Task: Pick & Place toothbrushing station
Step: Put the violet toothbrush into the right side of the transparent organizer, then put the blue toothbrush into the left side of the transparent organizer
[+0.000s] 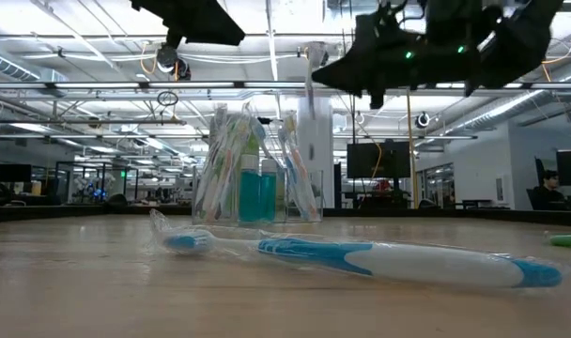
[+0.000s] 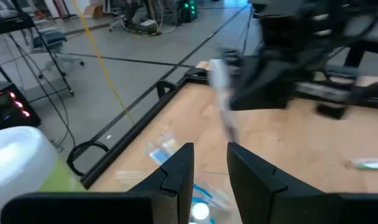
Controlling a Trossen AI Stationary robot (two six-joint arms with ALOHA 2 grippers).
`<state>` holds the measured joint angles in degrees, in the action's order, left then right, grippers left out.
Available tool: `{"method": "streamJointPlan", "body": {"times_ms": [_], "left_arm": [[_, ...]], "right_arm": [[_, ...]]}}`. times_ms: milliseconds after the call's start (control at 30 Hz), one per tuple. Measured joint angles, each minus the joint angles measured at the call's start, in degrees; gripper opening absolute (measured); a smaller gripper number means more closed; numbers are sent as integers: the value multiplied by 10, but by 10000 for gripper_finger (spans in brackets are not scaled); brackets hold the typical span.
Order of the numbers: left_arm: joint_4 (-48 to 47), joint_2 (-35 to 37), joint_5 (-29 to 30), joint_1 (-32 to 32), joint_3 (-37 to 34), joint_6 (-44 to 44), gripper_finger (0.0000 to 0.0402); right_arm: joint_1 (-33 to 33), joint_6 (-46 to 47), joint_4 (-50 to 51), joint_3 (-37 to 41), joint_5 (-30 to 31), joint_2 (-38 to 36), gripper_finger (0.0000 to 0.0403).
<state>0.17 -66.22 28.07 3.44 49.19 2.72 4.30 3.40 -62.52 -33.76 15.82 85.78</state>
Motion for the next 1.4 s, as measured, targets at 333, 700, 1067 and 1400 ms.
{"method": "streamJointPlan", "body": {"times_ms": [333,700,1067,1400], "left_arm": [[-5,0,4,16,0,3,104],[-18,0,5,16,0,0,104],[-21,0,5,16,0,0,104],[-31,0,4,16,0,1,104]], "right_arm": [[37,9,-68,-4,-20,111,0],[35,15,18,-4,-23,130,0],[35,-31,23,-4,-32,113,13],[26,-52,141,-3,-40,16,109]]}}
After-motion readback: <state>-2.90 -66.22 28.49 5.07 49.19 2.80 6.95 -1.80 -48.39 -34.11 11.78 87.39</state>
